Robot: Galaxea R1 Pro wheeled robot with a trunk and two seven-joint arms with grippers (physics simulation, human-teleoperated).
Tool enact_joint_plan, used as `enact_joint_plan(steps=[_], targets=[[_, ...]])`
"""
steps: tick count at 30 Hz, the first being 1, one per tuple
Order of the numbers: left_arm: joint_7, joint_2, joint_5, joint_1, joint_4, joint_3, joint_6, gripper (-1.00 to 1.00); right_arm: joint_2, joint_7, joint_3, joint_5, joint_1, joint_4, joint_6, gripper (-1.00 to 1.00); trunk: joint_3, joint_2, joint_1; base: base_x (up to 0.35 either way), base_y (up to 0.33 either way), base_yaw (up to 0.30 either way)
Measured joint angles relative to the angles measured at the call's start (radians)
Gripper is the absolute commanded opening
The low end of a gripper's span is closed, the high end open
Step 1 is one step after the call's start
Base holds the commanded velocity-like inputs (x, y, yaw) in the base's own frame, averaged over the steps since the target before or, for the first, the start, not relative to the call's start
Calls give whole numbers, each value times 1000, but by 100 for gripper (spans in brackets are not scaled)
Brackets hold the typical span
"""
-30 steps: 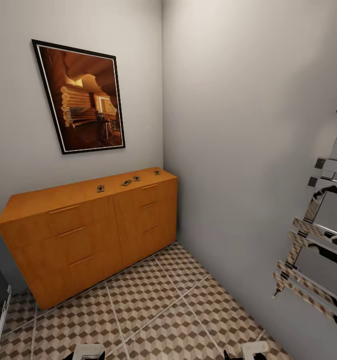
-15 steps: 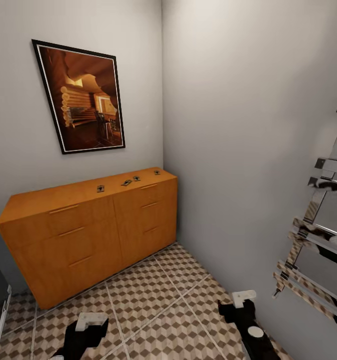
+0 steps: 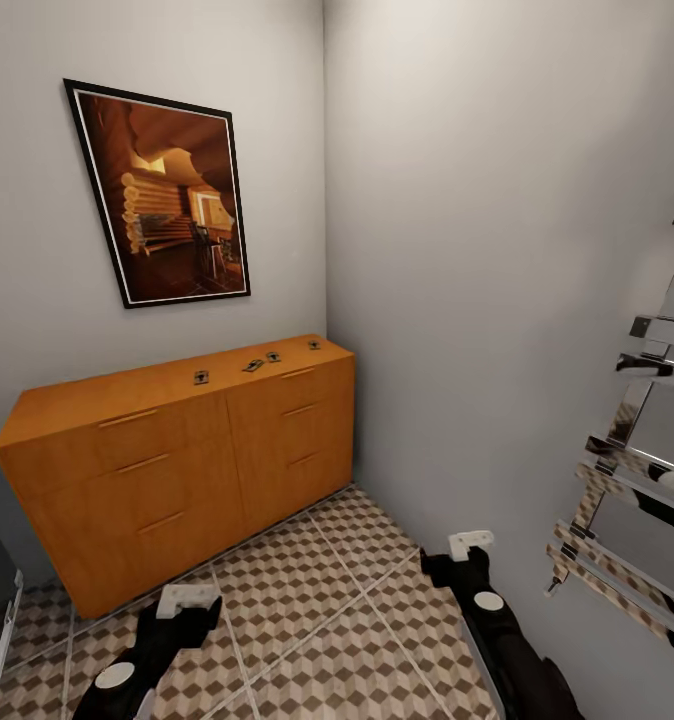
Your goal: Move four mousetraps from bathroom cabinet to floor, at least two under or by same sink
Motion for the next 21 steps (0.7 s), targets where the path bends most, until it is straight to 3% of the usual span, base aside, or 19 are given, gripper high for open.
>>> enact_joint_plan(steps=[10, 21], targets=[[-7, 1, 0, -10, -3, -4, 0, 100, 4, 32, 12, 0, -12, -31, -5, 100, 0, 0, 0, 0, 0, 0], [-8, 1, 1, -10, -46, -12, -5, 100, -6, 143, 21, 1, -13, -84, -2, 100, 0, 0, 0, 0, 0, 0]])
